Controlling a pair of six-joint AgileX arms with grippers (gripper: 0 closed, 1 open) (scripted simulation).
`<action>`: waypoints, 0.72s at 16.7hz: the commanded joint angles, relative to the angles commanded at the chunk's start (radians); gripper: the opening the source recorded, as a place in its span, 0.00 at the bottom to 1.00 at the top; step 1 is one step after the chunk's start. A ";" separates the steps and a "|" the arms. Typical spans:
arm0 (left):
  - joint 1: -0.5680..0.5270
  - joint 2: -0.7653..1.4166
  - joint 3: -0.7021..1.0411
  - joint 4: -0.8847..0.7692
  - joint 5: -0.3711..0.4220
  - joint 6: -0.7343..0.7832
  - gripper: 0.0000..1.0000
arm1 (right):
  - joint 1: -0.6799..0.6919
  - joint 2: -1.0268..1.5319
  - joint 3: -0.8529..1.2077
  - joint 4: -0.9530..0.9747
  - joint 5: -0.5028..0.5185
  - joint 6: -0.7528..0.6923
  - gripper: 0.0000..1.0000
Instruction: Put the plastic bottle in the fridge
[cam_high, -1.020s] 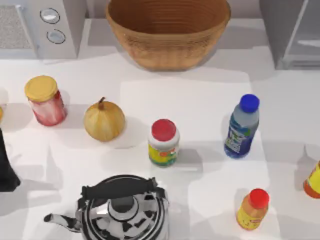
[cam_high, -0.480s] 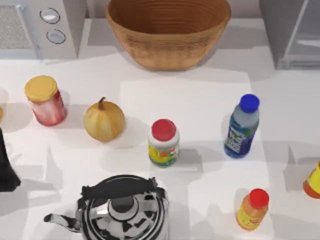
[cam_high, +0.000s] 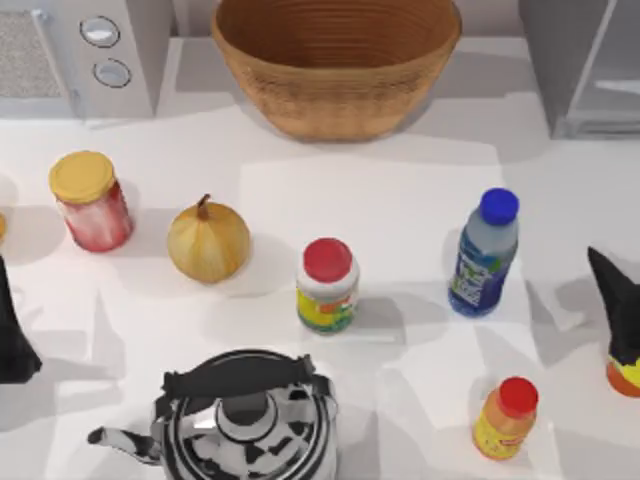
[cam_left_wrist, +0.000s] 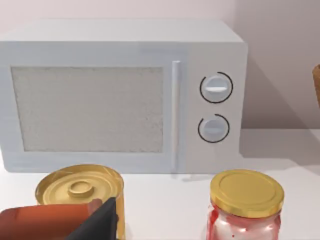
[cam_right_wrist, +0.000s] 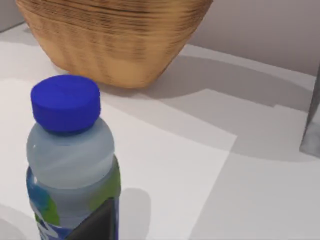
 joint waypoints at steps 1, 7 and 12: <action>0.000 0.000 0.000 0.000 0.000 0.000 1.00 | 0.008 0.082 0.016 0.058 -0.025 -0.007 1.00; 0.000 0.000 0.000 0.000 0.000 0.000 1.00 | 0.062 0.513 0.084 0.352 -0.160 -0.040 1.00; 0.000 0.000 0.000 0.000 0.000 0.000 1.00 | 0.087 0.694 0.091 0.469 -0.231 -0.057 1.00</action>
